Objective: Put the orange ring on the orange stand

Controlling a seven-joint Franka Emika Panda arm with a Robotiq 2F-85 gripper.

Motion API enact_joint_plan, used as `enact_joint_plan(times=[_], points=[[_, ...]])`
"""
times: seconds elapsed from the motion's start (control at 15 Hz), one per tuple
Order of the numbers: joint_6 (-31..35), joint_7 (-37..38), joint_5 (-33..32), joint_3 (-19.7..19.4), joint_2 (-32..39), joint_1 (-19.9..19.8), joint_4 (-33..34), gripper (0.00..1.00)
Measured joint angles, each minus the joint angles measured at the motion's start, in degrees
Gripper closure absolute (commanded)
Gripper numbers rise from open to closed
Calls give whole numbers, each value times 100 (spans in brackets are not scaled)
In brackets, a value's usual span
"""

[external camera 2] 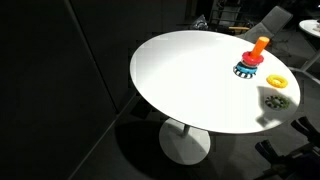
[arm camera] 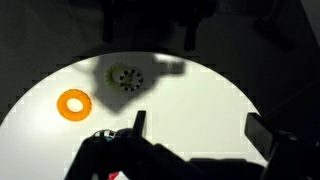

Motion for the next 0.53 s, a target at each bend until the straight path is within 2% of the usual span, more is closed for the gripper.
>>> enact_joint_plan(times=[0.53], points=[[1118, 452, -489, 161, 863, -230, 164, 0]])
